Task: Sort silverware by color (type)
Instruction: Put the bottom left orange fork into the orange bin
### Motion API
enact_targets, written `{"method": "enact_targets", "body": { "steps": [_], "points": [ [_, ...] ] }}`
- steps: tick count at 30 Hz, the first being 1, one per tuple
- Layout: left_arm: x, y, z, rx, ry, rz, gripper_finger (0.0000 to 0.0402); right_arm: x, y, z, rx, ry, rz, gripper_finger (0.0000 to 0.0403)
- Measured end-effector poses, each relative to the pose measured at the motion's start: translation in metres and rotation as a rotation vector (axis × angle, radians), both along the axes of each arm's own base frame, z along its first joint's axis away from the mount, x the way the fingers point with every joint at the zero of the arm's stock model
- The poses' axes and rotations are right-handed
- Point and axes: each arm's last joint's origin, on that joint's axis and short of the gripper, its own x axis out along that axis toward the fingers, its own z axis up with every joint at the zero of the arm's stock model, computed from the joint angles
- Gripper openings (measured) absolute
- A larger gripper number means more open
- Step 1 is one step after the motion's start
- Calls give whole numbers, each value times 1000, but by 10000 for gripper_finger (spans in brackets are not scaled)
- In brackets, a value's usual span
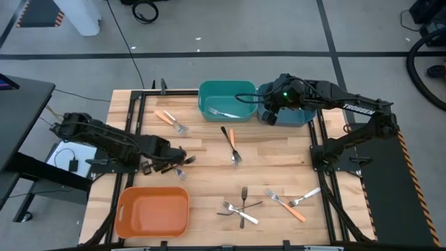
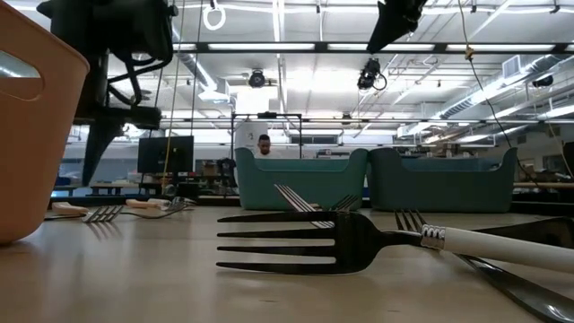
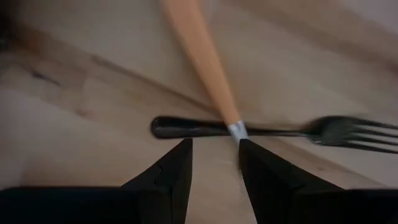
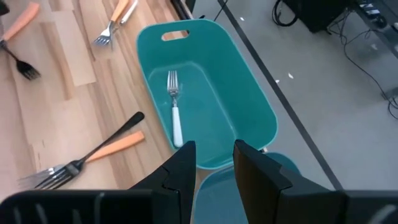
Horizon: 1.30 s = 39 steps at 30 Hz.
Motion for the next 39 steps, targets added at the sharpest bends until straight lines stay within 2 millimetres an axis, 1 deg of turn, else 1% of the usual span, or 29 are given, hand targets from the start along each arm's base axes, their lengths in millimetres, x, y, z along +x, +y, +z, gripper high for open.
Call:
{"method": "enact_targets", "body": {
  "steps": [5, 12, 20, 27, 29, 31, 36, 39],
  "points": [
    [7, 1, -7, -4, -3, 34, 141, -1, -3, 0, 1, 1, -12, 114],
    [14, 11, -17, 0, 20, 91, 141, -1, -4, 0, 2, 2, -16, 114],
    [18, 19, -32, 8, 91, 128, 141, -2, -4, -1, 17, 8, -3, 114],
    [23, 20, -46, 20, 155, 114, 140, -4, -3, -3, 33, 38, 4, 114],
    [24, 20, -49, 23, 167, 114, 131, -4, -3, -4, 34, 48, 3, 114],
    [24, 20, -49, 34, 161, 116, 114, -5, -3, -4, 32, 56, 7, 114],
    [25, 21, -49, 51, 144, 111, 46, -4, -3, -4, 19, 60, 20, 114],
    [25, 21, -49, 53, 140, 95, 45, -4, -3, -3, 4, 59, 28, 114]
  ]
}}
